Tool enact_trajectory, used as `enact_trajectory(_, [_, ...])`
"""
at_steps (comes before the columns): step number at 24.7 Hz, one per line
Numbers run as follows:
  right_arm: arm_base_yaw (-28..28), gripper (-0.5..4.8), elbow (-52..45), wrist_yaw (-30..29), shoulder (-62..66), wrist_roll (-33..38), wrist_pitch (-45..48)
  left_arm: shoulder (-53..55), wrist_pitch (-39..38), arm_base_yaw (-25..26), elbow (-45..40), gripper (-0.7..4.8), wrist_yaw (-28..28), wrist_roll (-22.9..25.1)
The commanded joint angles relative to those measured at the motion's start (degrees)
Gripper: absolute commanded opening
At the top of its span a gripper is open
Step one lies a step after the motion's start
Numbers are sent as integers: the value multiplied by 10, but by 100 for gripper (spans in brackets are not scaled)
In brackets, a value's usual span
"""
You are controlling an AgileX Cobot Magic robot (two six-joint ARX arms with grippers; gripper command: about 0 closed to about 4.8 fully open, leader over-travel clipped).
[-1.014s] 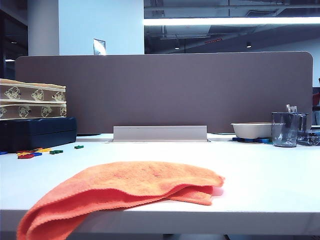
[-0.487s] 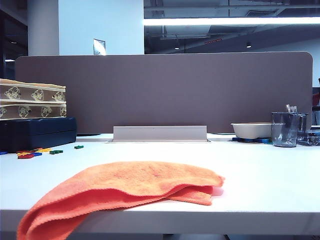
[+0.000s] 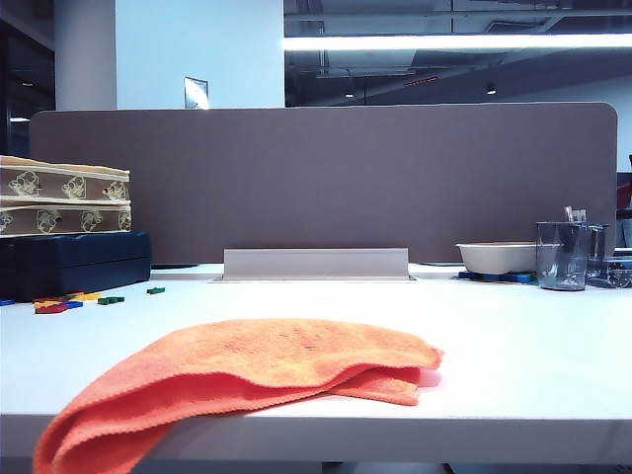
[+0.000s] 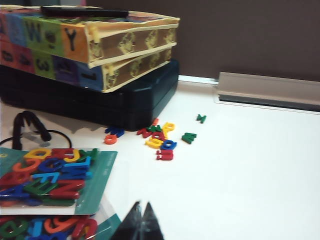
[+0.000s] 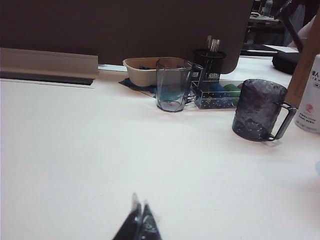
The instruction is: Use an orange cloth to wipe the letter magnets on the table away for a distance.
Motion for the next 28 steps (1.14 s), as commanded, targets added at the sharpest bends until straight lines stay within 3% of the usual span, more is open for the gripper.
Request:
enact_trajectory(1, [0,-5,-4,0,-2,1,7,0,3,0,2,-5,24,1])
enact_trajectory(28, [0,-5,-4,0,-2,1,7,0,3,0,2,-5,29,1])
